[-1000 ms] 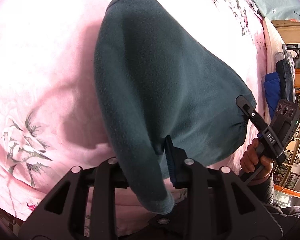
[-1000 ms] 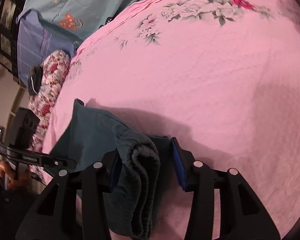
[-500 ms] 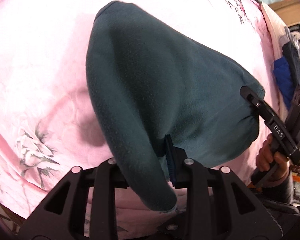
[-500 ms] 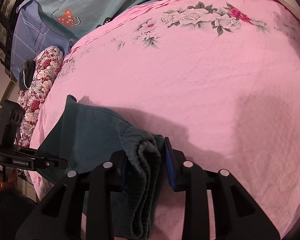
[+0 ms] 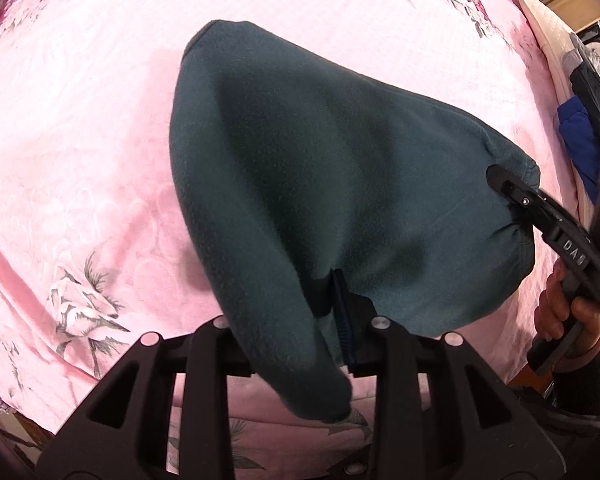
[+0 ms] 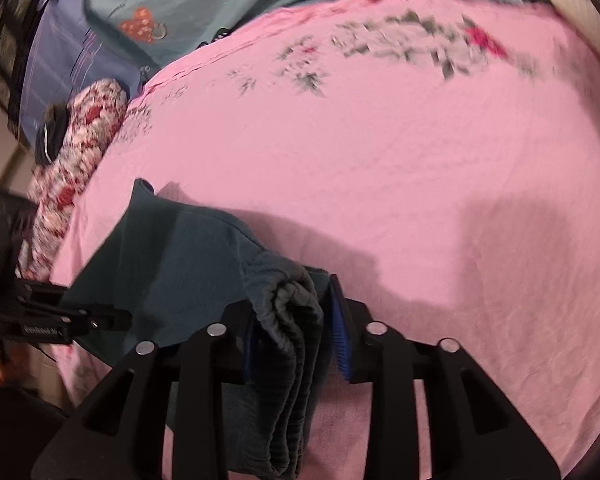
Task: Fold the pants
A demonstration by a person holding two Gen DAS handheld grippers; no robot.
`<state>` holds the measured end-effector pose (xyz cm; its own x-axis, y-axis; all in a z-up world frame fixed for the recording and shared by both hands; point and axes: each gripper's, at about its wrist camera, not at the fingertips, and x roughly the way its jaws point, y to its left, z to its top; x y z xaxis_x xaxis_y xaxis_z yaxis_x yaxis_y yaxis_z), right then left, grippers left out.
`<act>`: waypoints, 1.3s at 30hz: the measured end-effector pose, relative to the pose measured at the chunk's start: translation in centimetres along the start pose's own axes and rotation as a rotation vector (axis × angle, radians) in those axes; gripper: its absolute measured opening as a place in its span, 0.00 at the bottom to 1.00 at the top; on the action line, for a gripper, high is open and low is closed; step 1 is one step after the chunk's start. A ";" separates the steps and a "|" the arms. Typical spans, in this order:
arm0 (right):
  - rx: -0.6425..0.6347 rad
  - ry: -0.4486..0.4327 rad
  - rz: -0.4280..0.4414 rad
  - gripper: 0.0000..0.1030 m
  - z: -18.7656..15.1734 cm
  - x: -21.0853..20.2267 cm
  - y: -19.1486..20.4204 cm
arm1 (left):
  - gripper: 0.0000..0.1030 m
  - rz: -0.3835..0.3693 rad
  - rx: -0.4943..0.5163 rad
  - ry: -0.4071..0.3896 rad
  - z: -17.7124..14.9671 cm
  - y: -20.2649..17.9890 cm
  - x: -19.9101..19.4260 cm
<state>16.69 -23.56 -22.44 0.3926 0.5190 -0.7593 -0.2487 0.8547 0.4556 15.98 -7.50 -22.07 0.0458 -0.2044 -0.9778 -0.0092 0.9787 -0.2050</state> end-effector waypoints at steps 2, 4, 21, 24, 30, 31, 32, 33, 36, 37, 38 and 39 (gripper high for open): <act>0.029 0.011 0.065 0.50 0.2 -0.1 -0.5 | 0.32 0.000 -0.012 -0.003 -0.2 0.0 0.0; 0.013 0.015 0.103 0.57 0.2 0.0 -0.5 | 0.33 -0.001 -0.022 -0.004 -0.2 0.1 0.1; -0.344 -0.126 -0.179 0.20 -0.8 -3.0 7.3 | 0.19 -0.143 0.011 -0.128 -3.0 3.0 -3.9; -0.390 -0.165 -0.214 0.20 -0.7 -3.8 9.3 | 0.19 -0.175 0.057 -0.177 -3.4 3.4 -5.5; -0.417 -0.235 -0.283 0.20 0.6 -4.1 13.9 | 0.19 -0.225 0.109 -0.269 -3.7 7.0 -8.7; -0.419 -0.243 -0.292 0.20 0.9 -3.9 14.8 | 0.19 -0.235 0.116 -0.280 -3.6 8.2 -9.4; -0.421 -0.249 -0.300 0.20 1.2 -3.4 15.9 | 0.19 -0.243 0.124 -0.293 -3.6 9.4 -10.1; -0.421 -0.256 -0.304 0.20 1.7 -2.8 17.2 | 0.19 -0.248 0.129 -0.301 -3.3 10.4 -10.7; -0.416 -0.278 -0.307 0.20 3.2 -0.5 21.6 | 0.19 -0.262 0.147 -0.343 -2.2 16.1 -13.0; -0.412 -0.287 -0.306 0.20 3.8 0.4 23.2 | 0.19 -0.266 0.146 -0.353 -1.7 17.3 -13.5; -0.409 -0.296 -0.301 0.20 4.4 1.4 24.8 | 0.19 -0.272 0.148 -0.369 -1.3 19.6 -14.4; -0.401 -0.302 -0.295 0.20 5.4 2.9 27.0 | 0.19 -0.268 0.154 -0.391 -0.9 22.4 -15.5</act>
<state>15.87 1.08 -9.80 0.7164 0.2897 -0.6348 -0.3832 0.9236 -0.0110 14.20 17.58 -11.59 0.3979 -0.4554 -0.7964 0.2002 0.8903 -0.4091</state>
